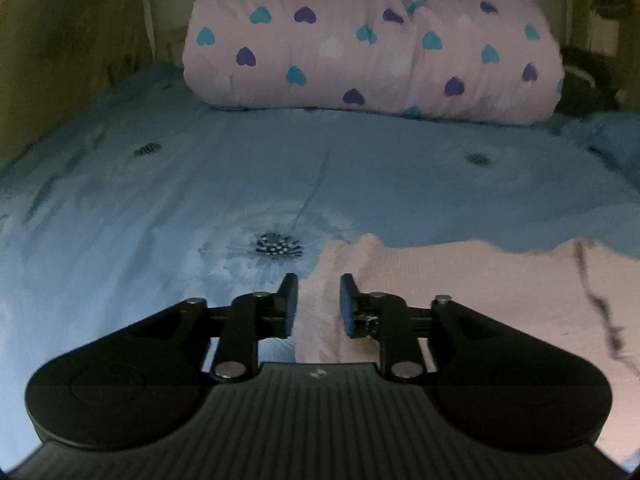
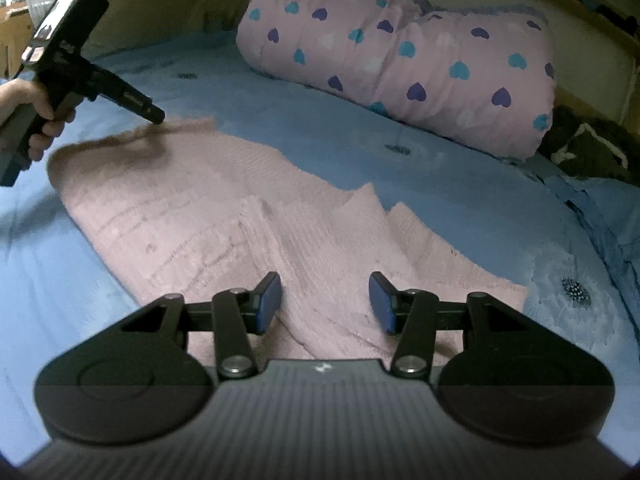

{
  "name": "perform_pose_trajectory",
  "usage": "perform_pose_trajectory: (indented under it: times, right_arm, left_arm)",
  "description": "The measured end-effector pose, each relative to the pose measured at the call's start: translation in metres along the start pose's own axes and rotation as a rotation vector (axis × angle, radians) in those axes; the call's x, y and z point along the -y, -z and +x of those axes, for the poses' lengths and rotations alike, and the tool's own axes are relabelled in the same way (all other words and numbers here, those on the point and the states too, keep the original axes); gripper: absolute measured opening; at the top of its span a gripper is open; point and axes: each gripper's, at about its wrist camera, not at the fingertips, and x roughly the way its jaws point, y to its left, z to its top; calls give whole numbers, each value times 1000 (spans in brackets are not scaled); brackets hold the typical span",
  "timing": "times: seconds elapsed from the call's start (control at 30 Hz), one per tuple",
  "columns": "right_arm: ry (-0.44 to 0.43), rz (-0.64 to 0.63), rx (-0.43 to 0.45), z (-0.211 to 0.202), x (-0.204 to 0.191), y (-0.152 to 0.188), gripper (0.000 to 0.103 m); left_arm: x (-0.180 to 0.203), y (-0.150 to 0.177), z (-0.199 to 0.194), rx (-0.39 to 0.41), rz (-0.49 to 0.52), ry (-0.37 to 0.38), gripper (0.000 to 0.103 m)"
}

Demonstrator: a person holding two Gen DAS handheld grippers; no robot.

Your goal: Fold small clothes

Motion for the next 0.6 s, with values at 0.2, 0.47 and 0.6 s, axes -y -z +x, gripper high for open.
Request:
perform_pose_trajectory:
  times: [0.2, 0.47, 0.6]
  right_arm:
    - [-81, 20, 29, -5, -1, -5, 51]
    - [-75, -7, -18, 19, -9, 3, 27]
    - [-15, -18, -1, 19, 0, -3, 10]
  left_arm:
    - [17, 11, -22, -21, -9, 89, 43]
    - [38, 37, -2, -81, 25, 110, 44]
    - [38, 44, 4, -80, 36, 95, 44]
